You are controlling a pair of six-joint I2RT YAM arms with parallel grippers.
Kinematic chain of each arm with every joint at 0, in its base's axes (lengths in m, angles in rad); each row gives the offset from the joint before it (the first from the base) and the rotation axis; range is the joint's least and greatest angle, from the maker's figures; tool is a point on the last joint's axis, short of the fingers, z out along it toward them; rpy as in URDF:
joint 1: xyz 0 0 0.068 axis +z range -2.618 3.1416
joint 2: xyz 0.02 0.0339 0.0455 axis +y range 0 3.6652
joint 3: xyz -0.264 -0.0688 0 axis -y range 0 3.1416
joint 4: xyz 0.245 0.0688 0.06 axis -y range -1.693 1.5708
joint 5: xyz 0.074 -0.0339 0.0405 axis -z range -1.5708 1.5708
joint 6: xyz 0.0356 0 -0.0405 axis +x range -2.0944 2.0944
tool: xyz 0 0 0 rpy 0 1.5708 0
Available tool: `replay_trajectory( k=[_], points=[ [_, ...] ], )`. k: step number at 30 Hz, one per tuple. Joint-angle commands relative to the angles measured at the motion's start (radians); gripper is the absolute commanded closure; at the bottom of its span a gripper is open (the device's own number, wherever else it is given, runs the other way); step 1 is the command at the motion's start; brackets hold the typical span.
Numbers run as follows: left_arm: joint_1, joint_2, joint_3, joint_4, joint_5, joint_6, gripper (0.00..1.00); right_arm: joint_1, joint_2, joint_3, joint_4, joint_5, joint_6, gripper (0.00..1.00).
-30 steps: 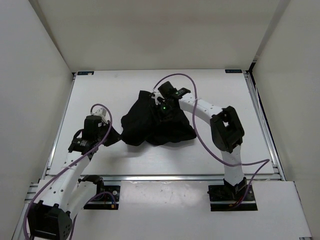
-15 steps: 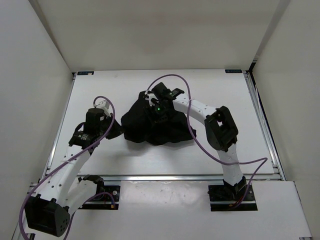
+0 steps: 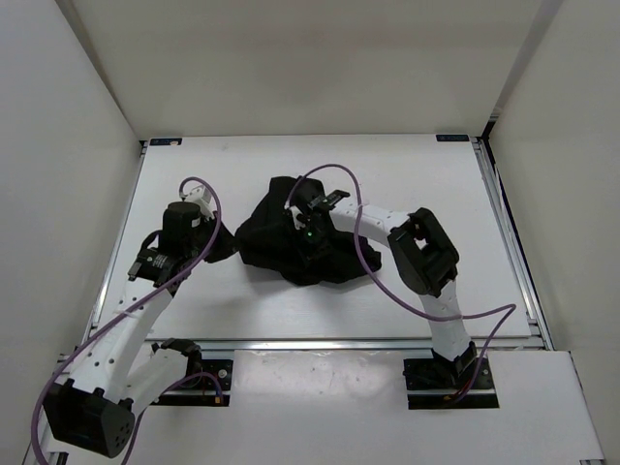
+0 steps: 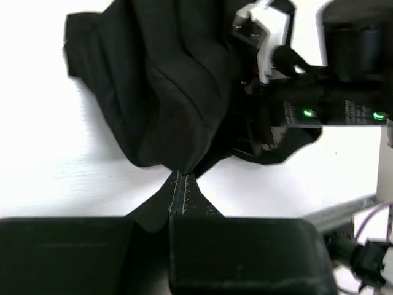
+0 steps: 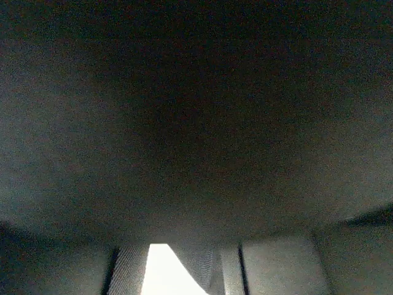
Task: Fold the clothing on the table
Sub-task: Flatten the skirt out
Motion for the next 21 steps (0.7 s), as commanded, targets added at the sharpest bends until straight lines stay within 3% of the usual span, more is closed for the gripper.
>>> replay_trajectory(
  k=[1,12,21],
  points=[
    [-0.001,-0.009,0.092,-0.026,-0.061,0.044,1.0,-0.055,-0.076,-0.095,-0.046,0.262,-0.017,0.55],
    [0.013,-0.043,0.035,-0.041,-0.078,0.043,1.0,-0.292,-0.389,-0.383,-0.02,0.477,-0.008,0.52],
    [0.023,-0.034,0.038,-0.037,-0.092,0.049,1.0,-0.395,-0.474,-0.485,-0.05,0.612,-0.046,0.51]
  ],
)
